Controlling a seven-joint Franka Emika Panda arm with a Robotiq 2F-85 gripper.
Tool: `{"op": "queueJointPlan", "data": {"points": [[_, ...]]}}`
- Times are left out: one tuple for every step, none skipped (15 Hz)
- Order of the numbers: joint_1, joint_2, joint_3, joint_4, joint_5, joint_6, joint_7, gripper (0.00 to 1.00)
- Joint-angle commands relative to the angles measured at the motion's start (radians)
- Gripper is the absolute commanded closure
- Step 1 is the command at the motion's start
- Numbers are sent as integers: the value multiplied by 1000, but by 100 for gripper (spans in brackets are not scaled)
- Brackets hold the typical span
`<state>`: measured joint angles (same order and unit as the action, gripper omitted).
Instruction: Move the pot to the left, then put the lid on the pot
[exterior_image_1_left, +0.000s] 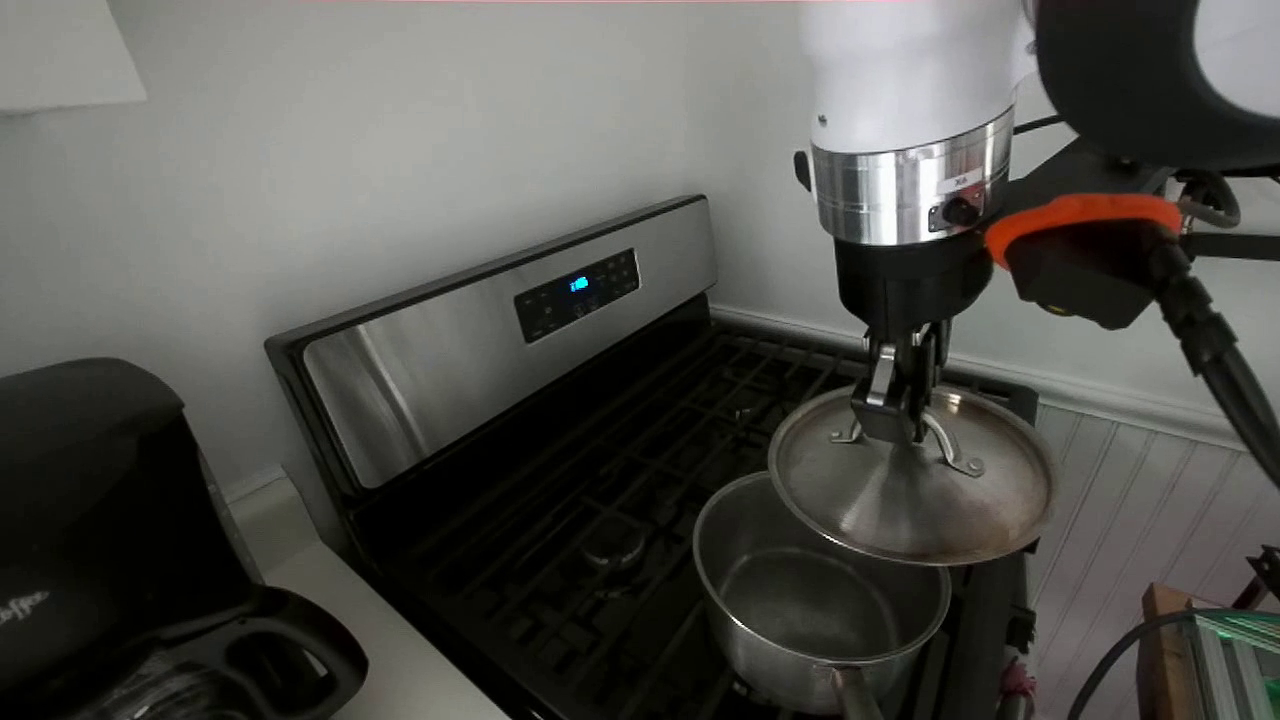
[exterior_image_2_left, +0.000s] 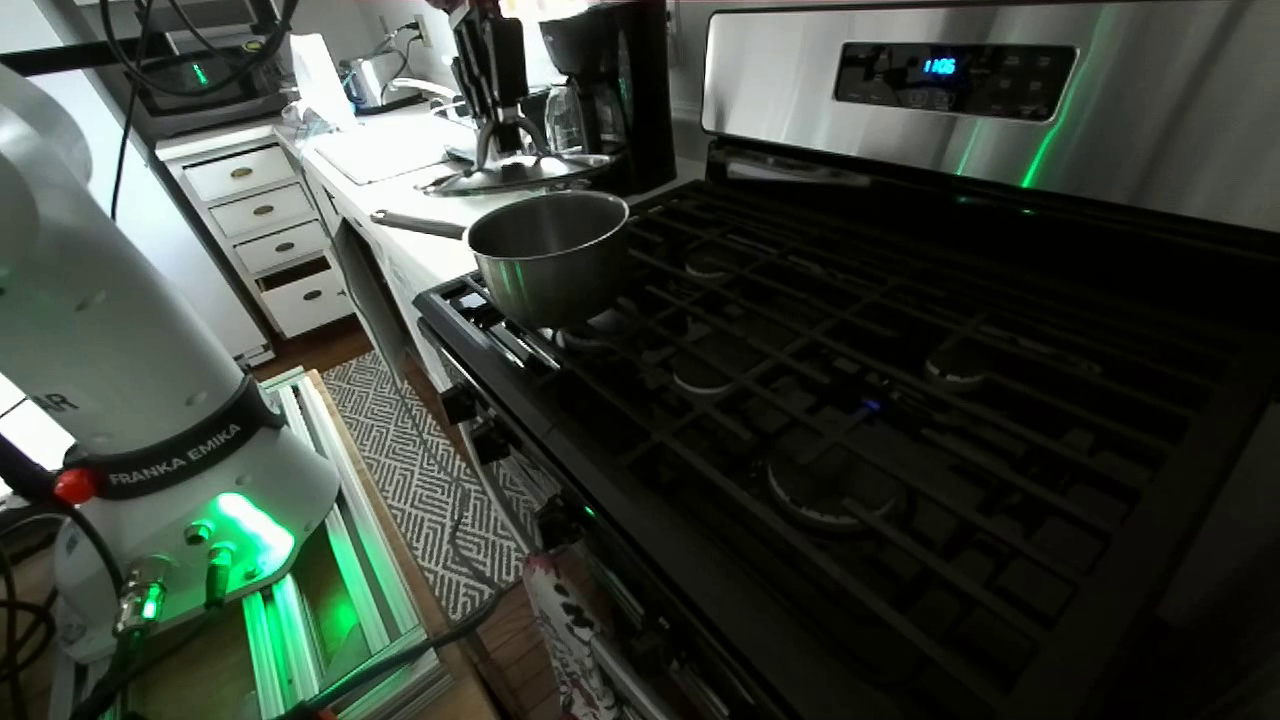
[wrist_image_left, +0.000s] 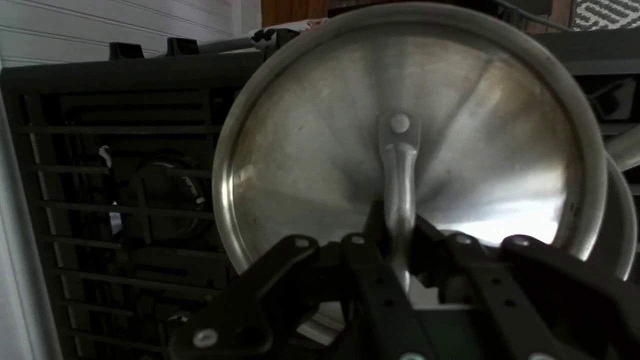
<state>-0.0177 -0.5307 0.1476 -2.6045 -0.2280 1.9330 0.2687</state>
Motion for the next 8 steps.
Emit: {"op": "queueJointPlan", "data": {"points": [[25, -20, 17, -12, 11, -20, 36, 98], [29, -17, 21, -13, 10, -17, 41, 98], [33, -14, 23, -15, 12, -15, 43, 98], [36, -13, 27, -17, 10, -10, 49, 98], [39, -12, 31, -18, 8, -8, 55, 98], [42, -10, 33, -18, 9, -4, 56, 98], [45, -8, 36, -19, 8, 2, 57, 98], [46, -7, 40, -20, 4, 9, 63, 98]]}}
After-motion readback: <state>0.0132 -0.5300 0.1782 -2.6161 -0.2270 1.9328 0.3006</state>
